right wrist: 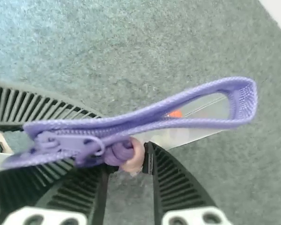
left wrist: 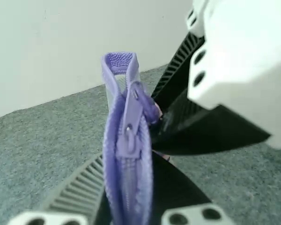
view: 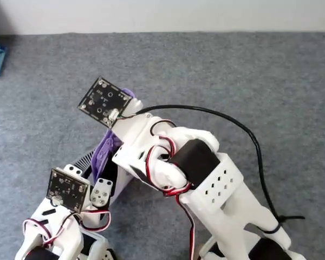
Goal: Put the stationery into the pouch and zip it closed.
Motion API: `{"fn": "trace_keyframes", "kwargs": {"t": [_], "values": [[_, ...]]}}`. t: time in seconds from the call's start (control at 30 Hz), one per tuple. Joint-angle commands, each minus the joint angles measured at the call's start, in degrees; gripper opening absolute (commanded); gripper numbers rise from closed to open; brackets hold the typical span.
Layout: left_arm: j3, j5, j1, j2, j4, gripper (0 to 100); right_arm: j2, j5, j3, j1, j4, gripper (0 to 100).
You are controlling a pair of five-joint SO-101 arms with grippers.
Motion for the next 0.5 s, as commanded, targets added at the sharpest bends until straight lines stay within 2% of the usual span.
{"fn": "trace_keyframes", "kwargs": {"t": [0.0,0.2,0.47], "values": [[-2.68,-0.70,-0.09,-0.70,-2.29,1,-0.48,1.93,-0.09,3.91,-3.03,0.9],[-2.77,-0.62,-0.09,-0.70,-2.02,1,0.13,7.74,-0.09,14.02,-9.80,0.8],[-2.77,-0.35,-0.18,-0.70,-2.02,1,4.09,11.52,0.53,22.64,-15.69,0.8]]}}
